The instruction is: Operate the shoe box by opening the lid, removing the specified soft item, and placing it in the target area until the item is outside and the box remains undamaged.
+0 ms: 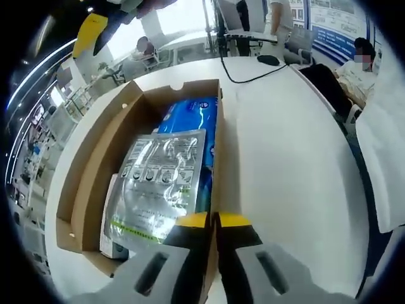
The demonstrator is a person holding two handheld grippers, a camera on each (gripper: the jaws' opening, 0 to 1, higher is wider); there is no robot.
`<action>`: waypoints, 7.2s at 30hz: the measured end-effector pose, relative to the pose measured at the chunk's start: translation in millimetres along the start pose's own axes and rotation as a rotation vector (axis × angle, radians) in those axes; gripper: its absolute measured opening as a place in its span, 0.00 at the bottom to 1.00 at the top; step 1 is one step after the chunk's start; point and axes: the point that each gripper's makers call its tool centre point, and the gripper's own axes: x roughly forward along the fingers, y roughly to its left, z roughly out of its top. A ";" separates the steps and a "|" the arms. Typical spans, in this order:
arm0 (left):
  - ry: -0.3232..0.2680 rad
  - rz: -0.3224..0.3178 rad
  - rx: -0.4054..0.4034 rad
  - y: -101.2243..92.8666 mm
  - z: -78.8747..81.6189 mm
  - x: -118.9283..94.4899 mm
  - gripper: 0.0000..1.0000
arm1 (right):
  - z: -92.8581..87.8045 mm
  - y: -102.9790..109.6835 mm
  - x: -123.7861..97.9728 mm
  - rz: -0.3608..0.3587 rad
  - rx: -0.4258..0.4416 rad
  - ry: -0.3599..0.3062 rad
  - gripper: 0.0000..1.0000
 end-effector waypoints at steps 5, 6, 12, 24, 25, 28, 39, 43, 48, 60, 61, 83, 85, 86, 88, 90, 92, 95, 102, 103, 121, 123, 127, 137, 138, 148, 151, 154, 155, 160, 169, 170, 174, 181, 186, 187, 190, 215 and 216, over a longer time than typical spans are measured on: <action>0.007 -0.004 0.032 -0.5 -0.3 0.2 0.03 | -27.3 15.8 -18.4 -0.031 0.049 0.010 0.67; 0.008 0.000 0.032 -0.3 -0.7 0.2 0.03 | -32.3 18.9 -20.7 -0.032 0.064 0.010 0.67; -0.002 0.002 0.018 -0.4 -2.4 1.7 0.03 | -54.3 36.1 -28.6 0.002 0.109 -0.001 0.66; 0.030 0.035 -0.042 0.1 -3.8 4.7 0.04 | -82.5 37.7 -30.9 0.069 0.078 -0.003 0.66; 0.032 0.034 -0.042 0.1 -3.9 4.9 0.04 | -84.0 35.9 -30.8 0.069 0.079 -0.003 0.66; 0.046 0.035 -0.024 -0.4 -4.2 4.3 0.04 | -90.3 33.0 -29.5 0.073 0.081 0.001 0.66; 0.056 0.039 -0.013 -0.3 -4.1 4.1 0.04 | -111.3 36.7 -18.0 0.088 0.129 0.029 0.66; 0.058 0.033 -0.008 -0.5 -4.0 4.1 0.04 | -113.3 38.2 -10.8 0.103 0.147 0.046 0.65; 0.054 0.035 -0.006 -0.6 -4.2 4.4 0.04 | -113.0 38.2 0.1 0.112 0.151 0.058 0.65; 0.057 0.038 0.000 -0.9 -4.0 4.3 0.04 | -123.8 44.7 27.3 0.146 0.178 0.105 0.66; 0.057 0.038 0.001 -0.9 -4.1 4.3 0.04 | -124.8 46.7 29.0 0.154 0.184 0.109 0.66; 0.054 0.034 0.002 -0.3 -4.7 4.6 0.04 | -143.0 57.2 74.5 0.223 0.249 0.215 0.67; 0.054 0.034 0.001 -0.4 -4.4 4.6 0.04 | -142.8 58.2 76.0 0.224 0.256 0.216 0.67; 0.055 0.034 0.001 -0.4 -4.4 4.6 0.04 | -143.5 58.9 77.1 0.228 0.258 0.220 0.67; 0.055 0.034 0.000 -0.5 -4.6 4.5 0.04 | -143.8 60.5 79.2 0.233 0.260 0.222 0.67; 0.055 0.034 0.000 -0.5 -4.7 4.4 0.04 | -144.3 64.8 81.6 0.245 0.250 0.227 0.67; 0.056 0.034 0.000 -0.5 -4.8 4.5 0.04 | -147.3 67.3 83.9 0.248 0.233 0.239 0.67; 0.056 0.034 0.000 -0.4 -4.8 4.6 0.04 | -147.5 67.7 86.8 0.254 0.225 0.226 0.65; 0.057 0.035 -0.001 -0.7 -4.8 4.5 0.04 | -147.1 69.3 86.9 0.256 0.227 0.236 0.62; 0.057 0.036 -0.002 -0.8 -4.8 4.5 0.04 | -146.4 68.8 87.5 0.258 0.231 0.234 0.62; 0.063 0.041 0.004 -0.9 -5.4 4.3 0.04 | -137.0 67.1 82.8 0.265 0.158 0.191 0.42; 0.063 0.040 0.003 -0.8 -5.3 4.4 0.04 | -136.3 65.3 81.8 0.263 0.163 0.187 0.40; 0.063 0.041 0.004 -1.0 -5.2 4.3 0.04 | -133.4 64.7 79.0 0.269 0.197 0.169 0.38; 0.066 0.042 0.006 -0.9 -5.1 4.3 0.04 | -122.1 74.0 75.0 0.317 0.302 0.108 0.29; 0.066 0.042 0.005 -1.0 -5.1 4.2 0.04 | -120.7 75.8 74.8 0.323 0.306 0.101 0.29; 0.068 0.042 0.010 -0.8 -5.3 4.2 0.04 | -113.4 86.3 73.4 0.357 0.352 0.072 0.31; 0.068 0.042 0.012 -0.9 -5.6 4.4 0.04 | -108.8 86.1 69.7 0.368 0.366 0.054 0.30; 0.069 0.041 0.012 -0.9 -5.6 4.4 0.04 | -103.0 86.9 67.3 0.382 0.392 0.031 0.30; 0.070 0.041 0.012 -1.0 -5.6 4.4 0.04 | -102.5 86.8 67.4 0.384 0.399 0.028 0.29; 0.072 0.042 0.017 -1.4 -5.4 4.3 0.04 | -97.2 86.9 64.4 0.398 0.425 0.004 0.28; 0.072 0.042 0.020 -1.6 -5.3 4.6 0.04 | -86.0 97.8 58.0 0.472 0.487 -0.049 0.23; 0.072 0.041 0.021 -1.5 -5.5 4.5 0.04 | -83.5 103.5 58.4 0.493 0.495 -0.052 0.23; 0.072 0.040 0.023 -1.6 -5.3 4.5 0.04 | -80.1 113.9 64.0 0.507 0.478 -0.041 0.24; 0.072 0.040 0.026 -1.5 -5.4 4.2 0.04 | -74.1 126.1 70.4 0.534 0.490 -0.037 0.25; 0.072 0.040 0.025 -1.3 -5.2 4.2 0.04 | -74.0 133.1 77.0 0.541 0.512 -0.027 0.24; 0.070 0.041 0.024 -1.3 -5.1 4.1 0.04 | -74.2 132.9 78.7 0.532 0.528 -0.026 0.24; 0.072 0.041 0.025 -1.3 -5.0 4.1 0.04 | -73.8 127.0 81.9 0.525 0.613 -0.019 0.22; 0.070 0.044 0.025 -1.5 -4.5 4.1 0.04 | -76.1 130.3 75.4 0.509 0.539 0.025 0.02; 0.070 0.044 0.026 -1.4 -4.5 4.1 0.04 | -76.4 129.7 75.7 0.509 0.540 0.024 0.02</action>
